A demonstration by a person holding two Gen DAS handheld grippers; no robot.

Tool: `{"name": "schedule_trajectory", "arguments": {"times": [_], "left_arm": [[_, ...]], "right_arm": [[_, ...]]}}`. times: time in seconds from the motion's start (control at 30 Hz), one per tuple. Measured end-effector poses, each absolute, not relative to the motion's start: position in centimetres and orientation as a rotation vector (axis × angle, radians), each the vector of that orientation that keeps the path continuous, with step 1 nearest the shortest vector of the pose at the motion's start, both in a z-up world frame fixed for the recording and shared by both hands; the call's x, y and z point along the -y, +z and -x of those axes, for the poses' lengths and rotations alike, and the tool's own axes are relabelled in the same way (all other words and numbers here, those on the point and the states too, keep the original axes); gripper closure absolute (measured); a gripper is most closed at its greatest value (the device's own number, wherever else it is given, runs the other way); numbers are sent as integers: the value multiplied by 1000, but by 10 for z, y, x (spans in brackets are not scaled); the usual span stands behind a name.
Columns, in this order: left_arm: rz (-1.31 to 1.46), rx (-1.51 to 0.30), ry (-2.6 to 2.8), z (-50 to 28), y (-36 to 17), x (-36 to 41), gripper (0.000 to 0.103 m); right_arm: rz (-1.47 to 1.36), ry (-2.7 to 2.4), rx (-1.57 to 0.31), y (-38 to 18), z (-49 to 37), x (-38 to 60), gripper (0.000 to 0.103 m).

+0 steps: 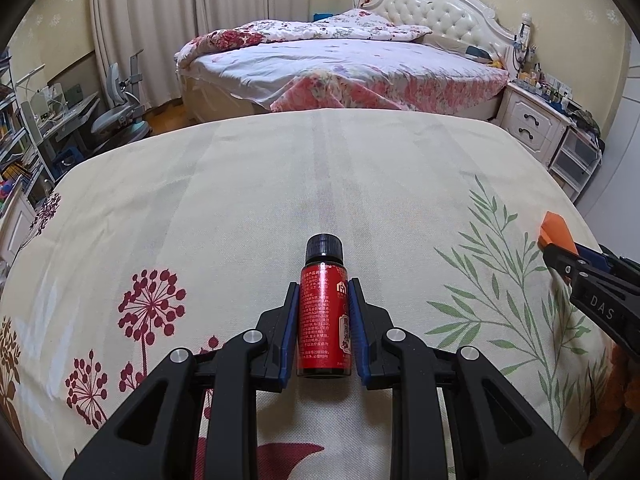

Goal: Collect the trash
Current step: 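Grasp the orange foam piece with the right tool while the left holds the bottle, then carry the red bottle and orange piece in both tools over the bin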

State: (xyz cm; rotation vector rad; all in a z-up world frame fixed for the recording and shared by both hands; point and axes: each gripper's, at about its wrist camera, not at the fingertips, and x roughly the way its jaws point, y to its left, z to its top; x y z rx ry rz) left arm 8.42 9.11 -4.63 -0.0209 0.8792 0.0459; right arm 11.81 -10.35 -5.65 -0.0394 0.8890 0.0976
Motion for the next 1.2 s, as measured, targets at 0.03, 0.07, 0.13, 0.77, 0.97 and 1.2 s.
{"name": "schedule_trajectory", "arguments": {"times": [0.03, 0.07, 0.13, 0.77, 0.97, 1.2], "left_arm": [[21, -877, 46, -84, -46, -91, 78], [21, -875, 46, -83, -46, -90, 78], [21, -872, 42, -80, -45, -89, 78], [-4, -841, -58, -51, -36, -39, 78], [-23, -835, -98, -43, -35, -16, 78], [-52, -831, -149, -34, -35, 14, 78]], "right_arm": [[36, 99, -888, -56, -116, 104, 73], [33, 100, -887, -56, -114, 104, 73], [29, 101, -884, -54, -110, 105, 73], [-15, 71, -825, -37, -50, 142, 73], [-35, 45, -816, -36, -35, 160, 73], [-63, 9, -806, -37, -19, 182, 73]]}}
